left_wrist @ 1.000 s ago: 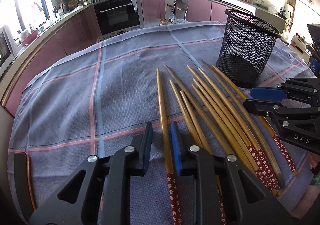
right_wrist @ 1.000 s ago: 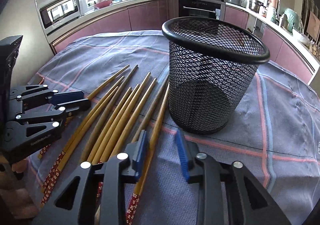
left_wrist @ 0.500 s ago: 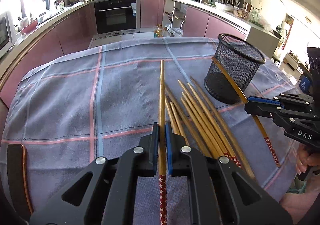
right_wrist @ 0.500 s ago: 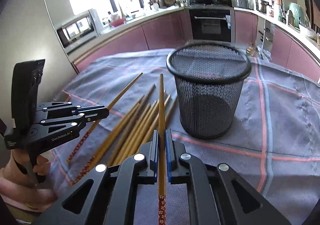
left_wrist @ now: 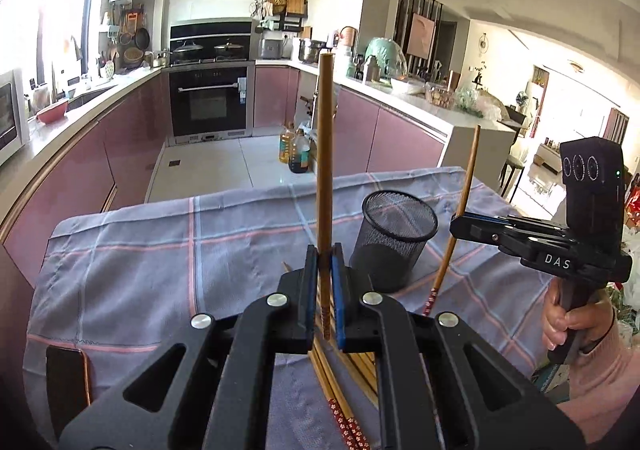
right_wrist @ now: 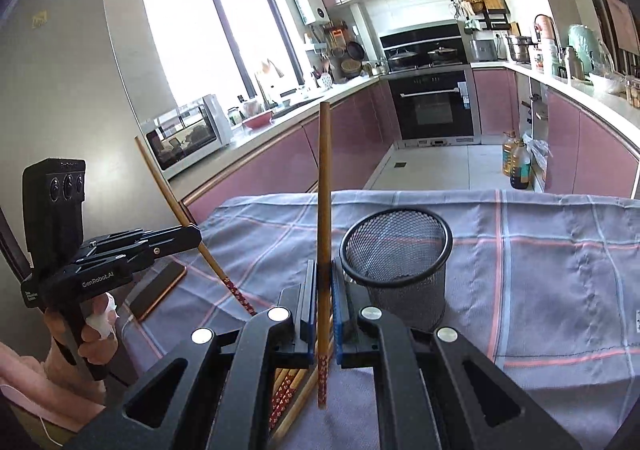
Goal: Organize utensils
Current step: 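Lift chopsticks upright with both tools and lower them into the mesh cup, then open both tools to release the chopsticks and pull back, then close the left tool on a chopstick while the right tool grasps another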
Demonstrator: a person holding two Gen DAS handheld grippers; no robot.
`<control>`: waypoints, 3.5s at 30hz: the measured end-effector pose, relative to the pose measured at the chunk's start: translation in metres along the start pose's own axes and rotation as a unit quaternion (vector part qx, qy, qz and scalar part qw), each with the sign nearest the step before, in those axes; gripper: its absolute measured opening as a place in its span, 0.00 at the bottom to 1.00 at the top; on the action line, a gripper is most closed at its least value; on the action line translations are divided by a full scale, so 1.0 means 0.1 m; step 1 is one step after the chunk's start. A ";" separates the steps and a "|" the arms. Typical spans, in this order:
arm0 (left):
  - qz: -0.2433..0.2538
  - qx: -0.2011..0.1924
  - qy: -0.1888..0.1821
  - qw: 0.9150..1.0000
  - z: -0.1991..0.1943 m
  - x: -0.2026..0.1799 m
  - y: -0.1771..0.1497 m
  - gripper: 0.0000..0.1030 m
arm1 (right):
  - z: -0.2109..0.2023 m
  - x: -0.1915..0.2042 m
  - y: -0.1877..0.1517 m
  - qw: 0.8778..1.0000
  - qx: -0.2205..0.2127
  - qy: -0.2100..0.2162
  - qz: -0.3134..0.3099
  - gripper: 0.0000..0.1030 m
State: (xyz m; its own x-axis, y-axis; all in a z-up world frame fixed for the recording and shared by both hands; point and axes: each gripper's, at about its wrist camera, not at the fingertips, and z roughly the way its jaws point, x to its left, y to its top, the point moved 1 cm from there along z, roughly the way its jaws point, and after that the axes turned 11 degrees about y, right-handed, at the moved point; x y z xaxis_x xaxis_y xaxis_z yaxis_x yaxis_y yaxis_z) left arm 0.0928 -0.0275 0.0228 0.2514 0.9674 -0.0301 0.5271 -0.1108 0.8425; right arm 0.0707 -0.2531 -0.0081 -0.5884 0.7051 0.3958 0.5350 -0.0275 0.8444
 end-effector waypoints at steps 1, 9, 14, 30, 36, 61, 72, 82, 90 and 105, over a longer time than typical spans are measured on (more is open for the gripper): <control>-0.005 -0.008 -0.006 1.000 -0.05 -0.01 0.06 0.07 | -0.03 0.00 0.06 1.000 -0.008 0.001 -0.003 0.06; -0.022 -0.057 -0.054 0.997 -0.17 -0.16 0.58 0.07 | -0.20 0.03 0.53 0.998 -0.049 0.004 -0.037 0.06; -0.027 -0.068 -0.079 0.994 -0.09 -0.34 0.86 0.07 | -0.28 -0.06 0.77 0.997 -0.066 -0.006 -0.044 0.05; 0.042 0.043 -0.082 0.995 0.81 -1.04 0.60 0.07 | 0.20 -0.43 0.61 0.999 0.034 -0.038 -0.018 0.06; 0.051 0.064 -0.072 0.994 1.06 -0.95 0.48 0.07 | 0.44 -0.52 0.54 0.996 0.081 -0.049 -0.004 0.06; 0.009 0.012 0.017 1.000 0.57 -0.23 0.11 0.49 | 0.10 0.00 0.31 0.998 0.034 -0.020 -0.057 0.43; 0.032 0.097 0.050 0.993 0.69 -0.04 -0.65 0.49 | 0.55 0.04 -0.38 0.991 0.131 -0.001 -0.008 0.43; 0.035 0.150 0.054 0.987 0.86 -0.03 -1.01 0.48 | 0.84 -0.05 -0.69 0.984 0.176 -0.028 0.027 0.40; 0.028 0.163 0.044 0.985 0.92 0.01 -1.03 0.45 | 0.94 -0.07 -0.78 0.981 0.187 -0.053 0.019 0.37; 0.048 0.168 0.064 0.983 0.97 -0.02 -1.07 0.38 | 1.02 -0.04 -0.78 0.974 0.206 -0.092 -0.011 0.34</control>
State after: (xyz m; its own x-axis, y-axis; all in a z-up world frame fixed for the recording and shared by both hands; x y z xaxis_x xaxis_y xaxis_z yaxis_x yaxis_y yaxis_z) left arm 0.1143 -0.0391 -0.1197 0.2206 0.9670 0.1272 0.7496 -0.2515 0.6123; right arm 0.0928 -0.1815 -0.1116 -0.5047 0.8182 0.2755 0.7433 0.2494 0.6207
